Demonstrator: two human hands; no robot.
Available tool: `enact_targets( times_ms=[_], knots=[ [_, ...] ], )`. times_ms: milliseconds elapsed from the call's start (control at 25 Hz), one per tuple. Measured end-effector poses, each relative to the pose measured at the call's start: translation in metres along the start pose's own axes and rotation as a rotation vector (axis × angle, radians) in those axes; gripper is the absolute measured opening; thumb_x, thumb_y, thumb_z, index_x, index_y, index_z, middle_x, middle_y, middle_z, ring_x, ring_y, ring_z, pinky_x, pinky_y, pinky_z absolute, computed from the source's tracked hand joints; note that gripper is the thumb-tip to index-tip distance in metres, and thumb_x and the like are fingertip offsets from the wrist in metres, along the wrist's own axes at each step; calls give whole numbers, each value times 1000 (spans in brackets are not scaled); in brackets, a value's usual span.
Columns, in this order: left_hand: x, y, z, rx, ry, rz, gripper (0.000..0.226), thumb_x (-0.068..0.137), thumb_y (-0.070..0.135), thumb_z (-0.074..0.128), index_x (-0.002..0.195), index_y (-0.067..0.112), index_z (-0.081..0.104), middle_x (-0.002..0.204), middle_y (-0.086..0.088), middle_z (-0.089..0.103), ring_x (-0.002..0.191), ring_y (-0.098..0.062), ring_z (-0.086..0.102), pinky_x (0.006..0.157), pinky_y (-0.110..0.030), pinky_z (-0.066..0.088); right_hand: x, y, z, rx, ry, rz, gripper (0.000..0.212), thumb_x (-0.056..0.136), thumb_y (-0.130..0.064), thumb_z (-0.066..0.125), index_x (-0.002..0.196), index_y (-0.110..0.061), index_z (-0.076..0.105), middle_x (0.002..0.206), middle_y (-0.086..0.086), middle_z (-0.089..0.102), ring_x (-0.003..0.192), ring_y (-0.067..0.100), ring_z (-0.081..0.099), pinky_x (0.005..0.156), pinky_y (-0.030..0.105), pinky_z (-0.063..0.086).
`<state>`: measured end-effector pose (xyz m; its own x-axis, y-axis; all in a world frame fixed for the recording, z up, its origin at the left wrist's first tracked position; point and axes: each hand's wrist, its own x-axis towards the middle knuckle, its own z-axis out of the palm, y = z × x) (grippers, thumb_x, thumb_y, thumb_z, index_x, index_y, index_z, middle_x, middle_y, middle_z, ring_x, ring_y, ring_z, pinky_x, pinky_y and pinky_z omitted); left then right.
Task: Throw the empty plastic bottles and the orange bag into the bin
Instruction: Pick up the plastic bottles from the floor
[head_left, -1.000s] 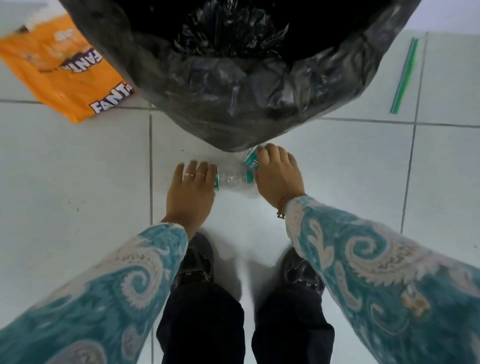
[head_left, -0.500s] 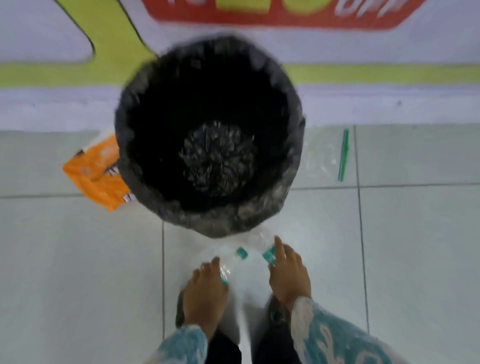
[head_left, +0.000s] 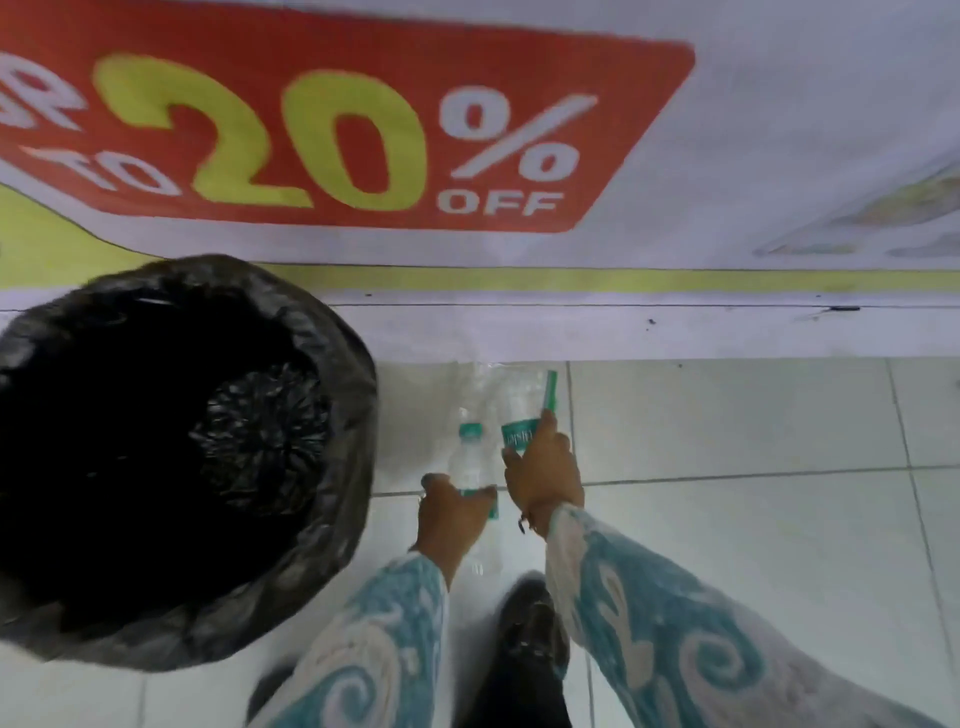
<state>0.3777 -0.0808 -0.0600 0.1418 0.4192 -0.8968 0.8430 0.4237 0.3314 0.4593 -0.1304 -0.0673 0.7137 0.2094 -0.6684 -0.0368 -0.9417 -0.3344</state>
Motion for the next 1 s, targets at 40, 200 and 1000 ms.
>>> enact_targets(
  times_ms=[40,200,1000],
  knots=[
    [15,9,17,5,14,3,63,84,23,68,133,1,35,135,-18,51,120,-32,53,88,-31,43,21,9,0,9,-10,8,64,90,-21,56,143,-17,20,129,17,51,112,36,55,94,51,49],
    [77,28,55,83,121,78,62,82,23,70,130,4,35,132,-16,53,116,-34,55,89,-34,46,77,39,19,159,-33,98,76,89,-22,59,146,-16,10,130,16,52,111,35,57,94,49,49],
    [176,17,75,298,207,146,62,80,62,51,124,18,46,132,-6,55,119,-32,53,108,-54,34,140,56,70,267,22,104,68,88,-50,52,145,-26,23,152,14,23,135,37,27,107,55,31]
  ],
)
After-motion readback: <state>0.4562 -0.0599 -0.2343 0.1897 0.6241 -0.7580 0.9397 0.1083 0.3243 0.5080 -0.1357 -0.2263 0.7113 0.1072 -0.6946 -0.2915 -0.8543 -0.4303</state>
